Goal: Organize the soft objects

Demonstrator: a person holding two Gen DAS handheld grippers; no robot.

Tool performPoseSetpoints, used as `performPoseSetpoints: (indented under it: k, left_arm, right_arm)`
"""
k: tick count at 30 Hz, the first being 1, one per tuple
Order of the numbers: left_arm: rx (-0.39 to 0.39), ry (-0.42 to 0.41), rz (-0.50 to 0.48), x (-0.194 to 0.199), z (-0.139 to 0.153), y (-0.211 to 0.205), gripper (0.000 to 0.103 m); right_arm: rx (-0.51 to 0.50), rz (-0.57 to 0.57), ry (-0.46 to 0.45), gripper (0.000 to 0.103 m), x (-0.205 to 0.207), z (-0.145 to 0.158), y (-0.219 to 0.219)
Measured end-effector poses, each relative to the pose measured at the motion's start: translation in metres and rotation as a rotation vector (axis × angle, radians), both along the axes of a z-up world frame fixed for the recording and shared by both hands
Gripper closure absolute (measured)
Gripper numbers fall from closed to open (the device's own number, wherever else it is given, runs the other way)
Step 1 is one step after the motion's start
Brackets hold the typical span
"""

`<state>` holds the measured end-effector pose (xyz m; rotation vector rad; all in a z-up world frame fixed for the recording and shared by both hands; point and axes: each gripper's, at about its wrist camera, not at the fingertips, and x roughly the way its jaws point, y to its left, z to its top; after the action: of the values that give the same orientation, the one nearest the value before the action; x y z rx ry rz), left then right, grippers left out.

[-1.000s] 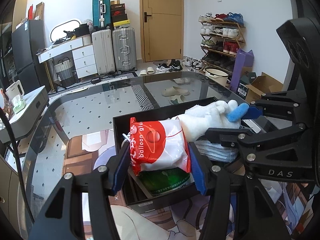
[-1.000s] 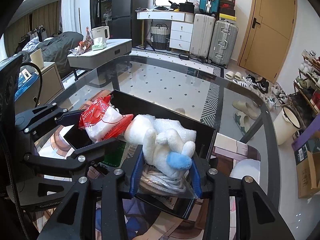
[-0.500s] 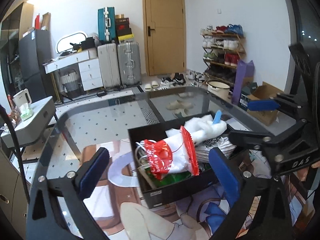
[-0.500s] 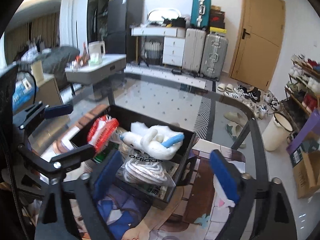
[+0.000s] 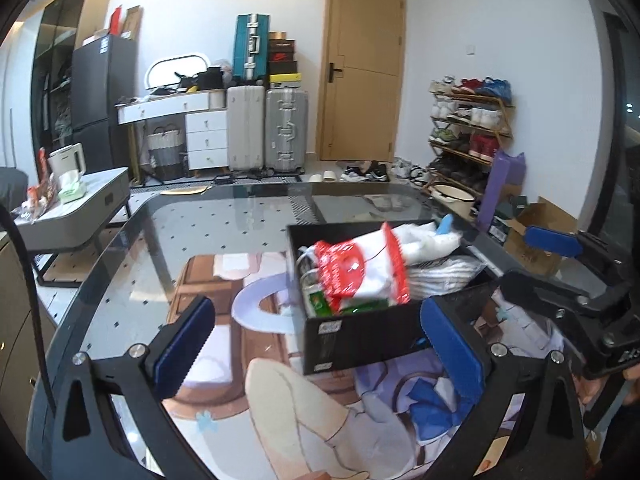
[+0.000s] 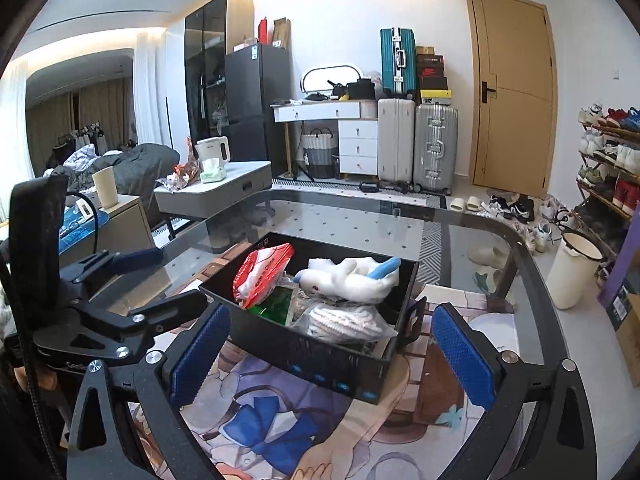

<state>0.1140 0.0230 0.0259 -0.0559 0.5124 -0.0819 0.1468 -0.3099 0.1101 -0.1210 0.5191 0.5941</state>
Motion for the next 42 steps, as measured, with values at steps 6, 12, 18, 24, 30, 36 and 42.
performPoseSetpoints:
  k: [6, 12, 18, 24, 30, 36, 42]
  left_arm:
    - [-0.012, -0.002, 0.034, -0.002, -0.011, 0.005, 0.000]
    - [-0.022, -0.020, 0.027, -0.003, -0.010, 0.004, 0.000]
    - [-0.032, -0.007, 0.021, -0.005, -0.012, 0.006, 0.000]
    - [-0.026, 0.012, 0.025, -0.002, -0.013, 0.005, 0.000]
    - [-0.015, -0.009, 0.023, -0.006, -0.011, 0.001, 0.000]
    - [0.010, -0.028, 0.031, -0.009, -0.010, -0.004, 0.000]
    - [0.028, -0.029, 0.030, -0.009, -0.009, -0.007, 0.000]
  right_arm:
    - [0.047, -0.021, -0.019, 0.001, -0.009, -0.011, -0.006]
    - [0.065, -0.049, -0.022, 0.001, -0.008, -0.022, -0.011]
    - [0.075, -0.080, -0.068, 0.001, -0.016, -0.020, -0.014]
    - [0.039, -0.094, -0.084, 0.001, -0.018, -0.021, -0.009]
    - [0.060, -0.110, -0.078, 0.001, -0.019, -0.021, -0.013]
    - [0.066, -0.115, -0.076, 0.001, -0.018, -0.021, -0.016]
    - [0.062, -0.111, -0.081, 0.001, -0.017, -0.022, -0.017]
